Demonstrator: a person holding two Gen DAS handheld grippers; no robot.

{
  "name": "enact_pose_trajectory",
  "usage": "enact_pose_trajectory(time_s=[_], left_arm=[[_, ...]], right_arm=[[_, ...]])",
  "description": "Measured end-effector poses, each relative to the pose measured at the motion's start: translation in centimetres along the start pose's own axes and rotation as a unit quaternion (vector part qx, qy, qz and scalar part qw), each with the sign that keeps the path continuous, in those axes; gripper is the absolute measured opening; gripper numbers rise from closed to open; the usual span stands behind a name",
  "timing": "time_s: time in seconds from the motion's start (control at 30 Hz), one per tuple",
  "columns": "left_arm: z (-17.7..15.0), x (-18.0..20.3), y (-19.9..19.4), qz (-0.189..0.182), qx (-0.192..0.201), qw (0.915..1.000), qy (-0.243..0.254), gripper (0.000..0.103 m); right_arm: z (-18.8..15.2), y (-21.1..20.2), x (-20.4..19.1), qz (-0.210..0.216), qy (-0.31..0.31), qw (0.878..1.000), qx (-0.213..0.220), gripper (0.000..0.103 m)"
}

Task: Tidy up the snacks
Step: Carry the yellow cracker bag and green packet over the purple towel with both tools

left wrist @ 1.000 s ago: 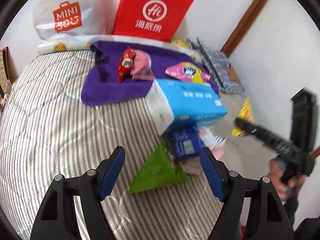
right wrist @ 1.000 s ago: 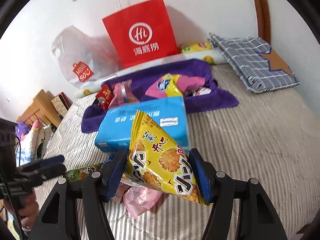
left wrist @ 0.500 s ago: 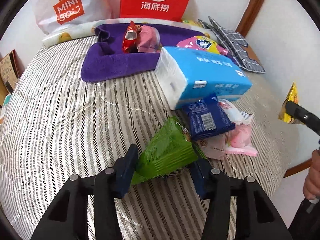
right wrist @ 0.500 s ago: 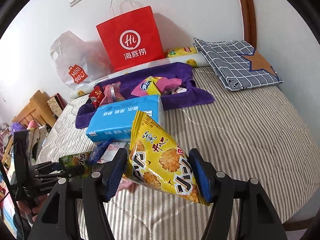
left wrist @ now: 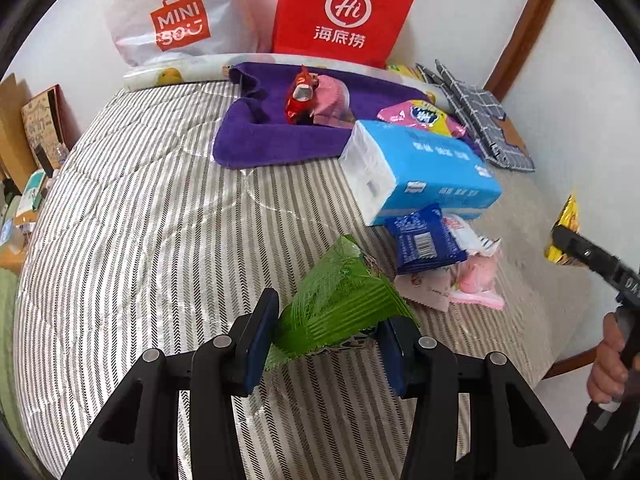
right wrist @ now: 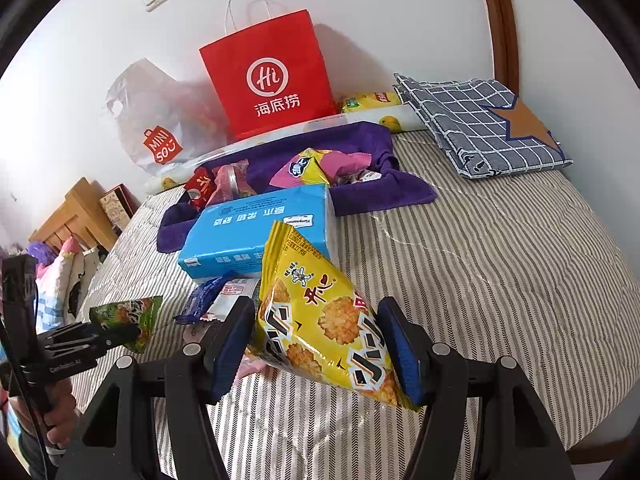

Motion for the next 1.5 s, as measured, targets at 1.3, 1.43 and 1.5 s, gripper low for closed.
enact_pose_trajectory(time_s=[1.3, 1.43, 1.5], left_arm=[[3.1, 3.0, -1.7, -0.012, 0.033, 0.999, 0.028, 0.048], [4.3, 4.1, -2.0, -0.014, 0.04, 0.9983, 0.04, 0.048], [4.9, 4.5, -2.2, -0.015, 0.045, 0.9979, 0.043, 0.048]], right_arm=[[2.2, -0.9, -0.6, -0.005, -0.008, 1.0, 0.023, 0.062], [3.6, -1.0, -1.0, -0.003, -0.012, 0.999, 0.032, 0.062], [4.3, -1.2, -1.3, -0.001, -0.016, 0.999, 0.039, 0.062]])
Point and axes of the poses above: each gripper's, at about its wrist camera, not at the fingertips, and y roughly the way its jaws point, x to its right, z to its top, the point moved 9 cm from there along y, roughly the way its jaws point, and after that the axes turned 13 degrees about -x, right-handed, at the moved point
